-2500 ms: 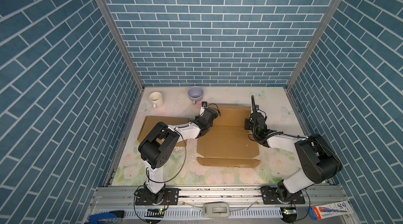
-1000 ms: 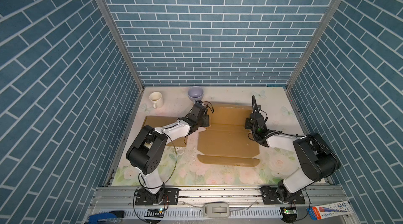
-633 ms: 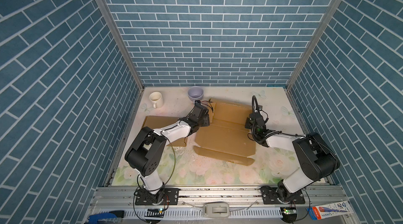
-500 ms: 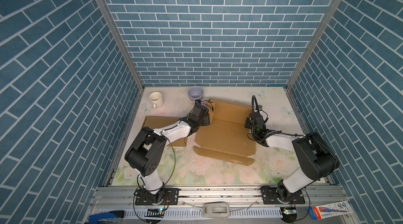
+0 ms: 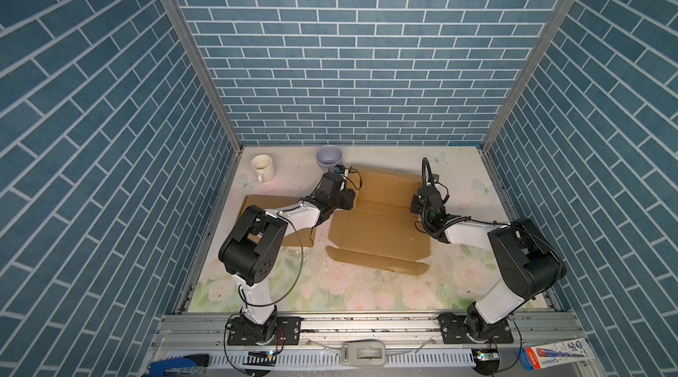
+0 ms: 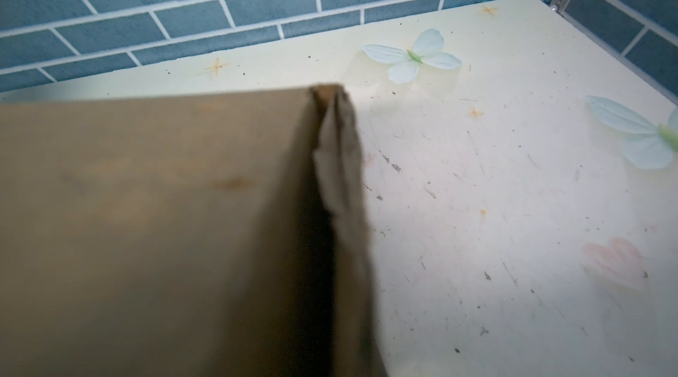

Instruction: Fold the paper box

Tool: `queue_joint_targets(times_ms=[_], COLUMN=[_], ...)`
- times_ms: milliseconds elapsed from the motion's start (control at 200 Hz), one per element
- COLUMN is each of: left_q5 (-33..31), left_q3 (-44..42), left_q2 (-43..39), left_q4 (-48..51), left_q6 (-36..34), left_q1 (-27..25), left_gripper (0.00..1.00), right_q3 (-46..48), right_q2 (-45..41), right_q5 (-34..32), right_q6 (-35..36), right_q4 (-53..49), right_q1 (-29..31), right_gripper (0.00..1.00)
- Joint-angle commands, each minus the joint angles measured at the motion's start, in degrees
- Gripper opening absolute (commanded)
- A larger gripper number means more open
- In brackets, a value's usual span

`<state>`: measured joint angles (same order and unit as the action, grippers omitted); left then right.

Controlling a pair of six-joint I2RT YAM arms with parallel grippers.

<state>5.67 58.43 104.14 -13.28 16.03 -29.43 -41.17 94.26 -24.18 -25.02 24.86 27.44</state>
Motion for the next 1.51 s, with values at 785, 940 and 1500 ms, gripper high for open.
queue_joint_targets(times_ms=[785, 940, 1500], left_q5=[-18.88, -17.59, -27.82], left_q3=[-1.81, -2.25, -0.78], left_q2=[6.84, 7.28, 10.40], left_q4=[-5.47, -6.15, -4.39], left_q6=[3.31, 3.31, 2.49], left_q1=[-3.13, -3.26, -6.99], left_gripper=[0.08, 0.20, 0.00], right_q3=[-0.93, -1.01, -0.28], right_q2=[1.19, 1.20, 0.14], right_q5=[3.35, 3.88, 3.23], right_q6=[-1.70, -1.77, -2.32], right_q4=[-4.77, -4.50, -4.01], right_q1=[0.68, 0.68, 2.69], right_gripper=[0.00, 0.00, 0.00])
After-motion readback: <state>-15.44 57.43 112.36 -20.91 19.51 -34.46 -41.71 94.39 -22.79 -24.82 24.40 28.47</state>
